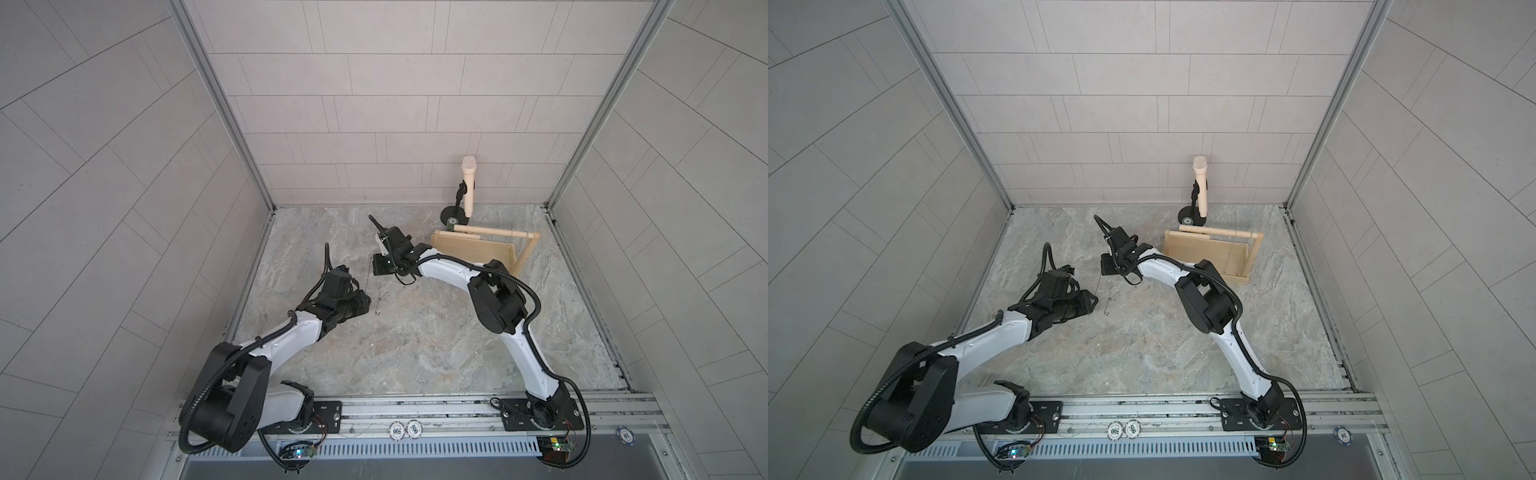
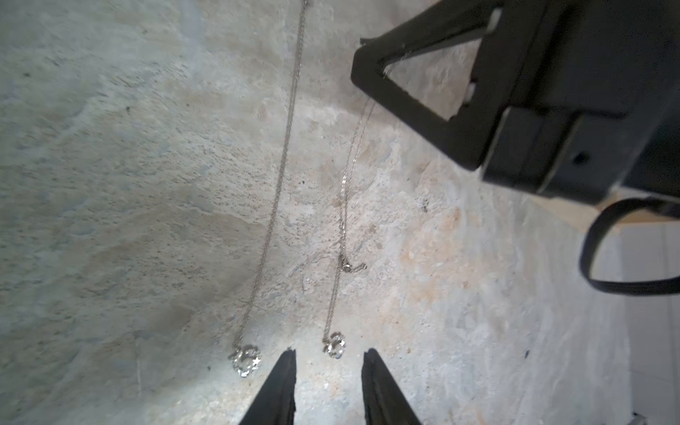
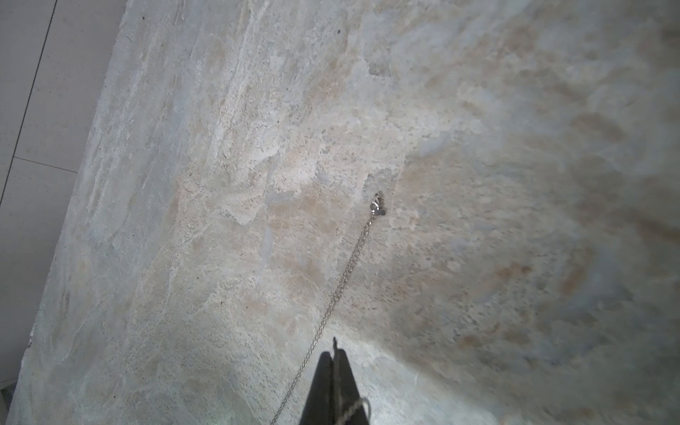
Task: Take the necklace off the jewelry display stand
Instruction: Place the necklace at the center of the board.
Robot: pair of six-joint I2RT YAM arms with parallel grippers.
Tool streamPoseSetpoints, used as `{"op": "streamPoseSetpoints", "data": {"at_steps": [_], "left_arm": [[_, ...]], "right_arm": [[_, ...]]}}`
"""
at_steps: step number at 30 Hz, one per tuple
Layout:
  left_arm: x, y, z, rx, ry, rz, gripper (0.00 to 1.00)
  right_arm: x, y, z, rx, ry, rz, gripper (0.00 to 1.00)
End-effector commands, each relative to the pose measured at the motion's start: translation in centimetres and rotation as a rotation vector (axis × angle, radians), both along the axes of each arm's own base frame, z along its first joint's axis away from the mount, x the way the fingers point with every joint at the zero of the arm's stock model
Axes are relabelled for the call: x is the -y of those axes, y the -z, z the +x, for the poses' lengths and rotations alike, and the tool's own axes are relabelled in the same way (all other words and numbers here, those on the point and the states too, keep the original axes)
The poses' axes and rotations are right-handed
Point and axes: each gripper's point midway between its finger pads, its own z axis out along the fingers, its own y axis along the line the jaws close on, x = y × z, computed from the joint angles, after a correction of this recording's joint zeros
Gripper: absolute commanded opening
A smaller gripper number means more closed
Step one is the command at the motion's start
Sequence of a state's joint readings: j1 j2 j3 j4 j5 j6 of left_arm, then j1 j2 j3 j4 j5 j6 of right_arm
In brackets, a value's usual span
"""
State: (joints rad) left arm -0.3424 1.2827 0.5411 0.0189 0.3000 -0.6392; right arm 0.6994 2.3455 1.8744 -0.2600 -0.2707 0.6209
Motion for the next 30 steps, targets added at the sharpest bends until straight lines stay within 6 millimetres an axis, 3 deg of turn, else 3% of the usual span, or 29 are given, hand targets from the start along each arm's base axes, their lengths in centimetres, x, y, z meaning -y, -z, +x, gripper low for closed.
{"op": "streamPoseSetpoints", "data": {"at_steps": [1,16,30], "left_arm": [[0.5,-1.2,0.8,0.025,-0.032,-0.121,0.38],[1.6,-1.5,2.4,0.043,-0.042,-0.243,0.50],[1.9,-1.0,2.9,0.031,-0.035,-0.246,0.50]], "right_arm": [[0.5,1.6,0.1,-0.024,0.008,-0.044,0.00],[1.1,3.5,1.2,-0.052,0.017,-0.069,0.00],[1.7,4.7,2.0,-0.075,0.028,-0.074,0.07]]}}
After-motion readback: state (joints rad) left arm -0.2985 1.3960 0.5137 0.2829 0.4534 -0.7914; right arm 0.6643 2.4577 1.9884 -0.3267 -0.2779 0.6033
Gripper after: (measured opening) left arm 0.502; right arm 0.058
